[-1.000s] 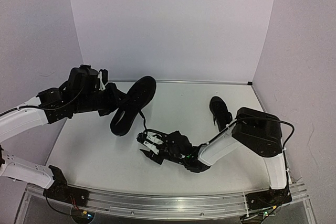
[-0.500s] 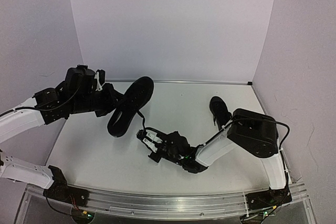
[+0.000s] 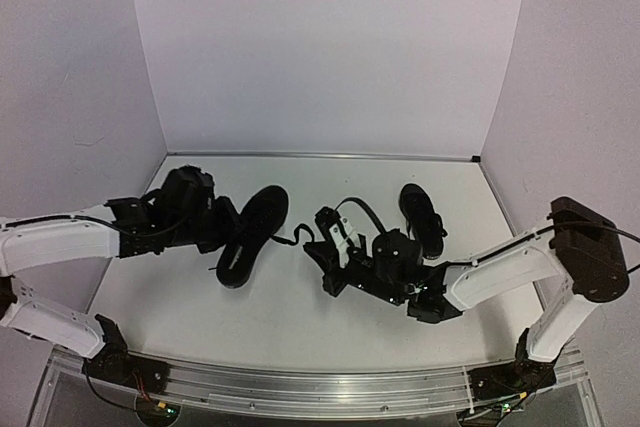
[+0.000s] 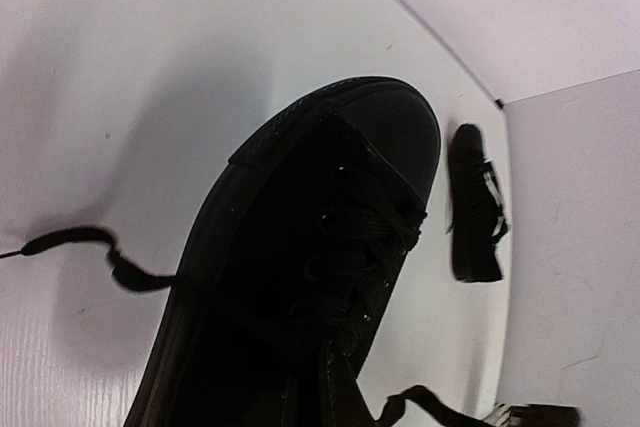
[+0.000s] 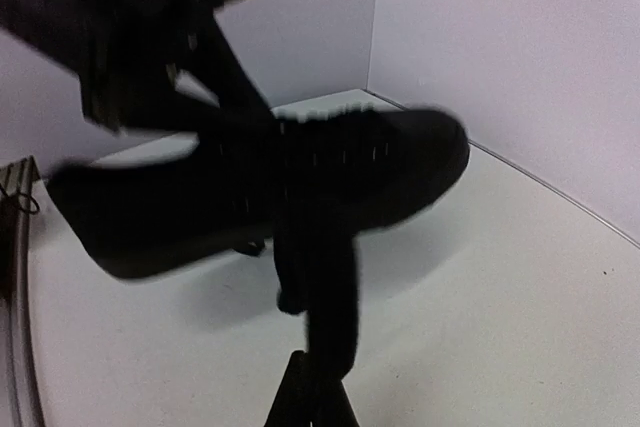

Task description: Tie the shoes

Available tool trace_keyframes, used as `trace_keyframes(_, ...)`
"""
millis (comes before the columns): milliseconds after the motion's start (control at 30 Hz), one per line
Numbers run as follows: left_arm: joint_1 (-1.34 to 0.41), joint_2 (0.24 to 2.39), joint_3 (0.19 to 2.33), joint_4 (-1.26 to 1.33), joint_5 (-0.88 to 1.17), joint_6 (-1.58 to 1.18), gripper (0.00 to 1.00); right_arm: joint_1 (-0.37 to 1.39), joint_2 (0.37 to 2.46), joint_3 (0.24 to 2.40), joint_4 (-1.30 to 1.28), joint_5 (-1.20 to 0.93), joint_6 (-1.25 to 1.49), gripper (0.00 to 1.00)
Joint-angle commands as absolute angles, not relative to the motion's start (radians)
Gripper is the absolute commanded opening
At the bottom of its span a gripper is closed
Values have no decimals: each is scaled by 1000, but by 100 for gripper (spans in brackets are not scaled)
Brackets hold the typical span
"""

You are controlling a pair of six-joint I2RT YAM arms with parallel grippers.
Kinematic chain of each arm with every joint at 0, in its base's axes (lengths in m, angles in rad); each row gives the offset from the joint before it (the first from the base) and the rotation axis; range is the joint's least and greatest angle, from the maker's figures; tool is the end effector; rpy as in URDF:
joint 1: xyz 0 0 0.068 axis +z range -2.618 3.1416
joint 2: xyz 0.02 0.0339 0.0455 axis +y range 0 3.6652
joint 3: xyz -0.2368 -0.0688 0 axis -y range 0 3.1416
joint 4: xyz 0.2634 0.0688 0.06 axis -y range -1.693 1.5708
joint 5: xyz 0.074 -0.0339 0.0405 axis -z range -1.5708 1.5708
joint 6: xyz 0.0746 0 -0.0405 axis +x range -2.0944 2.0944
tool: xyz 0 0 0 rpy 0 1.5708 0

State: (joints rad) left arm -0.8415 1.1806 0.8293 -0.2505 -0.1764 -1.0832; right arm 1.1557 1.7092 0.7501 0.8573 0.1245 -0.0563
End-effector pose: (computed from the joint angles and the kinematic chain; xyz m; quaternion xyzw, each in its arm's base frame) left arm 0.2226 -0.2295 0.2147 -0.1470 0.8701 -0.3361 0.3292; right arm 0.1699 0.3626 0.1518 -0.3876 0.6326 0.3101 0.5945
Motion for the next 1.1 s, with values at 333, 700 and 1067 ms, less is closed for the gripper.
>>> trace_keyframes(333, -1115, 1743, 1000, 171, -362, -1388, 0, 1080, 1445, 666, 471, 258, 248, 0)
trace_keyframes(700, -1162, 1962, 1150, 249, -379, -1541, 16, 920, 1386, 612, 389, 215, 324, 0)
trace_keyframes(1067, -1150, 1607, 1038, -30, -480, -1084, 70, 837, 1691, 789, 257, 96, 361, 0)
